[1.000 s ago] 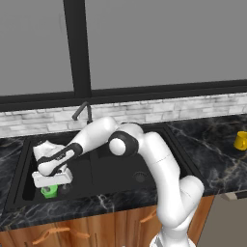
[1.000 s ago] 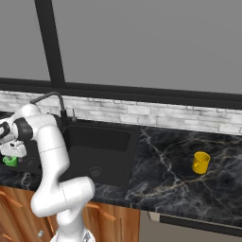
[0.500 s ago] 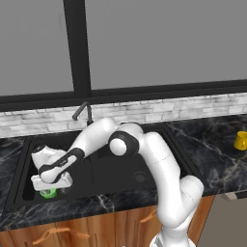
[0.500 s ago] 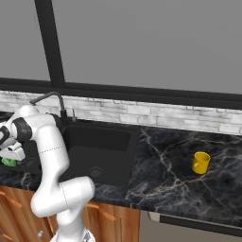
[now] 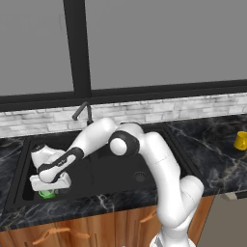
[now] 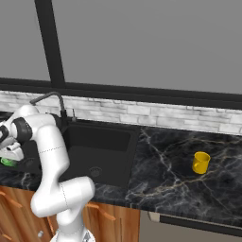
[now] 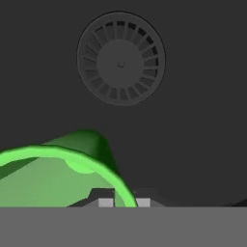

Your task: Move any existing items from the left basin to the right basin for drying. Then move the mug from the counter to the left basin of the sink for washing.

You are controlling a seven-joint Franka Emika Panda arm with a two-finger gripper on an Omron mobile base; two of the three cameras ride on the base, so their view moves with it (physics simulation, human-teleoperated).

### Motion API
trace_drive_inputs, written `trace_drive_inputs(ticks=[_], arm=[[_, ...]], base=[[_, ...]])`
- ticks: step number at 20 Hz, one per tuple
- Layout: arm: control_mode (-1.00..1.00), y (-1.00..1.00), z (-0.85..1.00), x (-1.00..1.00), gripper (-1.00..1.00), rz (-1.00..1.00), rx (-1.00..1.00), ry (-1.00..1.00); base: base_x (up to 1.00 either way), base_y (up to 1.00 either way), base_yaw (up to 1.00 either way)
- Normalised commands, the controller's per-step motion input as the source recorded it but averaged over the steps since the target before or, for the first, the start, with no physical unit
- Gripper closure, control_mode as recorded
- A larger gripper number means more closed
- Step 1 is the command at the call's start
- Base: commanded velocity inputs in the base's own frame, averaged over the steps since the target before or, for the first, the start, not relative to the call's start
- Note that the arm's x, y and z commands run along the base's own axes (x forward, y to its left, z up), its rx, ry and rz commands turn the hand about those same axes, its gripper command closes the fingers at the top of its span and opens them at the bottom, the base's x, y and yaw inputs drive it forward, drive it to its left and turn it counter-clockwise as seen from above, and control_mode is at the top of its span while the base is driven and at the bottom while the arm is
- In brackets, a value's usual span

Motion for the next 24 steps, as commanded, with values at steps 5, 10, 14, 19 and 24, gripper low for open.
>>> trace_drive_inputs(ticks=[5,10,14,19,24], arm=[[-1.00,-0.07,0.34,-0.17,1.00,0.00,0.00,-0.02],[-1.00,-0.17,0.64,-0.08,1.00,0.00,0.00,-0.04],[-1.00,-0.27,0.64,-0.16,1.00,0.00,0.00,-0.05],[-1.00,-0.43,0.68,-0.18,1.00,0.00,0.00,-0.04],[-1.00,-0.55,0.69,-0.24,1.00,0.00,0.00,-0.03]], base=[[0.00,0.00,0.00],[0.00,0.00,0.00],[0.00,0.00,0.00],[0.00,0.00,0.00],[0.00,0.00,0.00]])
